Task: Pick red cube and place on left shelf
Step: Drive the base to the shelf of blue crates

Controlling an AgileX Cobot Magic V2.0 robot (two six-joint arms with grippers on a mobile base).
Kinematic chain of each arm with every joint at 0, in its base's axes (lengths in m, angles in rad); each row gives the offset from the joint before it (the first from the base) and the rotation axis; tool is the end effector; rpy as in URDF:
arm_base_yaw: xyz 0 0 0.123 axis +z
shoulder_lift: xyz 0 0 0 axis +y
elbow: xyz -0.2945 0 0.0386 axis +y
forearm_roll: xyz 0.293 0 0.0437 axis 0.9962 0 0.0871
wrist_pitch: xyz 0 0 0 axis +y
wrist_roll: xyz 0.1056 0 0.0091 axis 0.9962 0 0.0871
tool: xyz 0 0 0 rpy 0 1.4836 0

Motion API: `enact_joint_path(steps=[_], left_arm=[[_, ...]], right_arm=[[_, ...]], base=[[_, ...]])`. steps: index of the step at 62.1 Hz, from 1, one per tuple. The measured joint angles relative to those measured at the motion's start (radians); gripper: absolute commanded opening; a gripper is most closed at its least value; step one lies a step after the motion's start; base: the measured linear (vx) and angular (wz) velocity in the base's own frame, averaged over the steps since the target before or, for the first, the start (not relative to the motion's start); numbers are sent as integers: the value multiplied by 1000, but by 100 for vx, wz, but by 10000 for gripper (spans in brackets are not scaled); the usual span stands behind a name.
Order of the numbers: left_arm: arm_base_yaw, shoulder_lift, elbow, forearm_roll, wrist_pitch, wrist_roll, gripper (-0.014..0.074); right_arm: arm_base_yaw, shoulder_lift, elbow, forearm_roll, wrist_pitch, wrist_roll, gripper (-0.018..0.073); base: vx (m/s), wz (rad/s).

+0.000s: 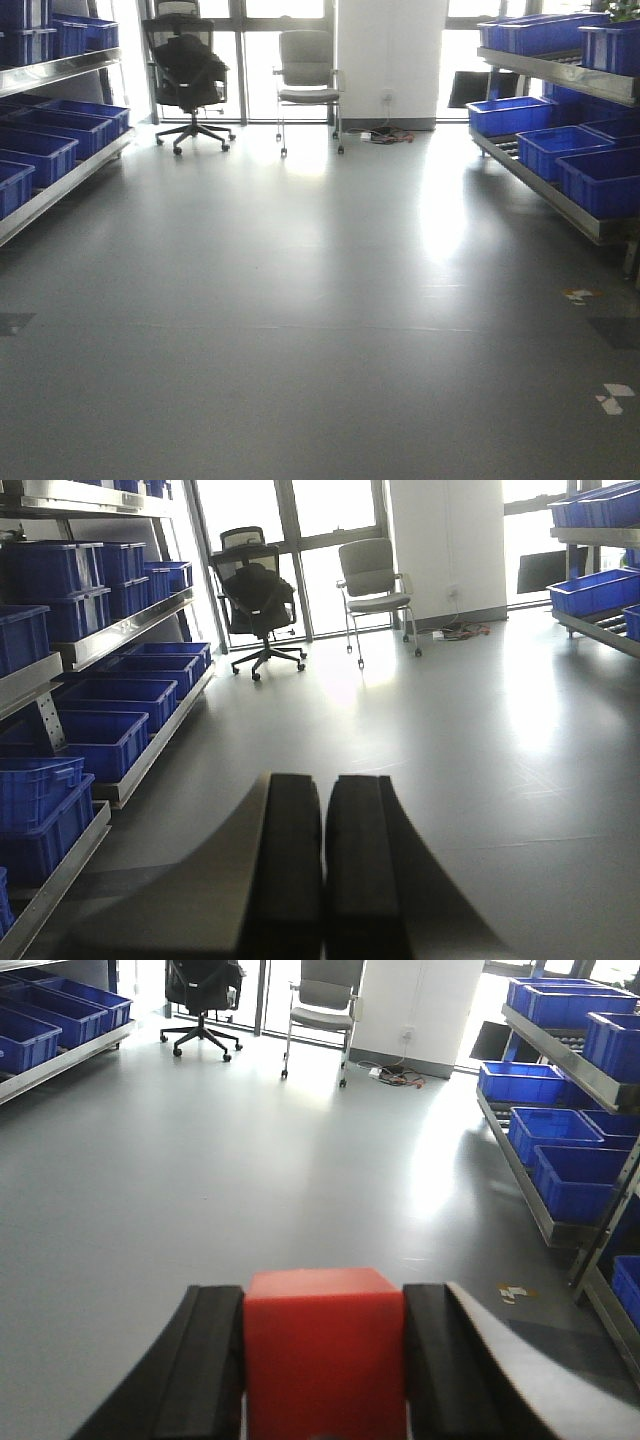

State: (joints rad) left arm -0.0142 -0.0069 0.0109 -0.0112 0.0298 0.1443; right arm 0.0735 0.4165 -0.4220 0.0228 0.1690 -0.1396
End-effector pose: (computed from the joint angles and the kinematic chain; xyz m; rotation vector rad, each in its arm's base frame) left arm 0.1042 -0.0015 0.2076 0.1120 1.5140 0.0949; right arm 0.1443 0.0110 0.3145 -0.1597 1.6394 -0.0301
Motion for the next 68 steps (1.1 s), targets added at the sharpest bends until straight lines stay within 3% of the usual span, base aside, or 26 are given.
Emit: enact_joint_path(steps=[68], left_arm=[[0, 0, 0, 0, 0, 0, 106]], right_arm=[[0, 0, 0, 0, 0, 0, 57]], base=[[53, 31]])
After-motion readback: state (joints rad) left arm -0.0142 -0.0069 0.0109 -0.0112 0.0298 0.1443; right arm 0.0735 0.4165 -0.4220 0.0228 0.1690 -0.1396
